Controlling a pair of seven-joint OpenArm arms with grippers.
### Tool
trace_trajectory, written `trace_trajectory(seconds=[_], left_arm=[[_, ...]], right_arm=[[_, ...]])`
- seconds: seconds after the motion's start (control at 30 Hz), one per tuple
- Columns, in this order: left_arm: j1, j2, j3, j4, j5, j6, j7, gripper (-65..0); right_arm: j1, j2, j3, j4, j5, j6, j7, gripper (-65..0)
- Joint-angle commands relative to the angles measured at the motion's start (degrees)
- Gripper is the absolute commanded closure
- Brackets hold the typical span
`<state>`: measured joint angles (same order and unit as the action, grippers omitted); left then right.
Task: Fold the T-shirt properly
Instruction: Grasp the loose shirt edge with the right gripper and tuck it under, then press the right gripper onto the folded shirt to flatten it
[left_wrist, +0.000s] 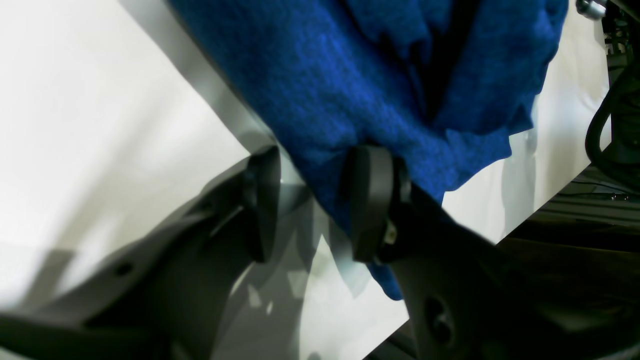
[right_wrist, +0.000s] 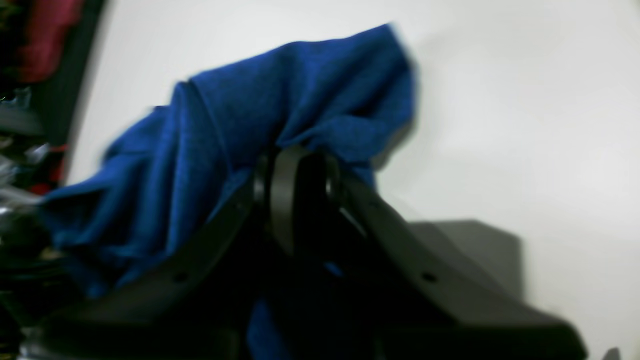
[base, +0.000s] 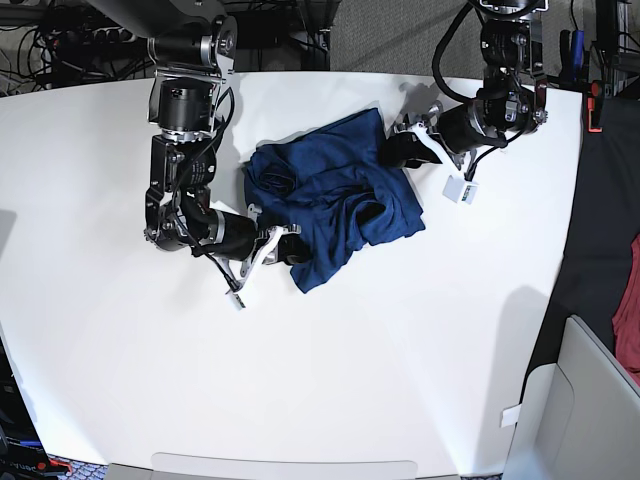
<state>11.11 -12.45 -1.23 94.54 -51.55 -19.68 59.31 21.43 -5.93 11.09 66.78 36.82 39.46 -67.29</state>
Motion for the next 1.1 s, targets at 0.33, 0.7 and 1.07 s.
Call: trace_trajectory(seconds=[0.33, 0.7, 1.07], left_arm=[[-0.3, -0.3, -5.6, 0.9, -0.2, -0.1, -0.3, -22.8], [1.7, -0.3, -8.7, 1.0, -0.2, -0.2, -0.2, -22.8], [2.6, -0.3, -8.2, 2.7, -0.3, -0.2, -0.2, -22.8]], right_arm=[[-3.9, 2.2, -17.0, 19.2, 19.1, 0.5, -12.1, -6.2], [-7.4, 2.6, -21.2, 22.3, 17.4, 0.5, -10.0, -7.3], [3.1, 6.5, -7.2, 21.5, -1.3, 0.5, -2.0, -34.9]])
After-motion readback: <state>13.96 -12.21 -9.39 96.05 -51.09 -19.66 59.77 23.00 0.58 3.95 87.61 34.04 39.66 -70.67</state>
